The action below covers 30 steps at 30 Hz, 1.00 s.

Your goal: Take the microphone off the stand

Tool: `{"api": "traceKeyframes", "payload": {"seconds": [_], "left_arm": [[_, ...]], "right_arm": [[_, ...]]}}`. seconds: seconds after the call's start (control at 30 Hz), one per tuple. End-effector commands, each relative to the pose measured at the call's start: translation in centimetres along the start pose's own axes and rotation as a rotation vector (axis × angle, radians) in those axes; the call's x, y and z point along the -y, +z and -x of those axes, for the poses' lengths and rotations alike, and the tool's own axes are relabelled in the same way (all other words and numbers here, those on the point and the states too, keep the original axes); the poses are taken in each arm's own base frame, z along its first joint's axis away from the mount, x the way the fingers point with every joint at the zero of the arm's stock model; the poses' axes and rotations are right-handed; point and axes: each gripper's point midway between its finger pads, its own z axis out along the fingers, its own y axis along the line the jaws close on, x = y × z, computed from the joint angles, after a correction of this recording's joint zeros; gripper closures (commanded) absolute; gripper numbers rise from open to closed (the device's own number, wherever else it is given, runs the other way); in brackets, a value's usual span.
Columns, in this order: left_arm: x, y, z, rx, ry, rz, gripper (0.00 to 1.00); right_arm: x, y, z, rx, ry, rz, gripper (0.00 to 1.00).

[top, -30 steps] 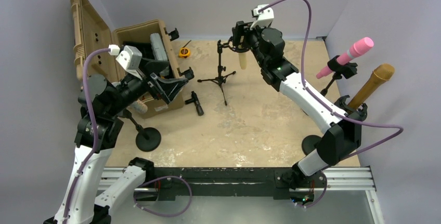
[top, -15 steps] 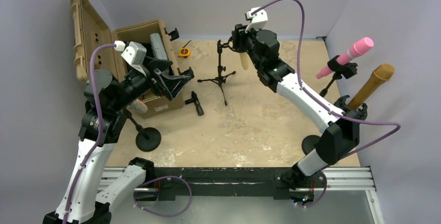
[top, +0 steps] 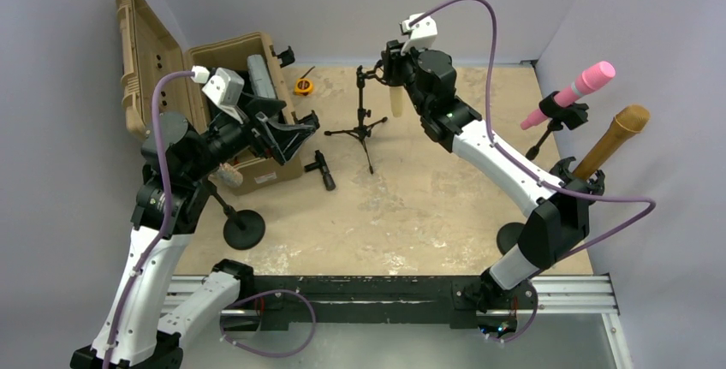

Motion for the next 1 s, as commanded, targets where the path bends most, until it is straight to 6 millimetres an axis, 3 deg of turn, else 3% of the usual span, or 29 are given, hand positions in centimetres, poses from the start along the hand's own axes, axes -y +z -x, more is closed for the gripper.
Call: {"api": "traceKeyframes", "payload": {"seconds": [0.0,0.1,0.47,0.7,0.87,0.97], "left_arm": [[0.6,0.1,0.7,0.025,0.013,-0.026,0.02],[0.5,0.2,0.7,0.023,0.013,-0.024,0.02],[0.3,0.5,0.4,0.014,0.006,-0.02,0.03],[0.2,0.6,0.3,0.01,0.0,-0.022,0.03],[0.3,0.6,0.3,0.009,0.0,-0.026,0.03],[0.3,0.5,0.3,0.009,0.001,-0.022,0.04]], "right_arm": [[-0.9,0.0,1.0,0.022,0.004,0.015,0.74],[-0.9,-0.5,3.2,0.066,0.009,0.006,0.79],[-1.3,-3.9,15.6,0.304,0.045,0.024,0.86],[0.0,-5.7,20.6,0.398,0.067,-0.016,0.96],[-1.4,-10.4,26.5,0.567,0.118,0.156,1.0],[-2.4,-13.6,28.3,0.643,0.135,0.271,1.0]]}}
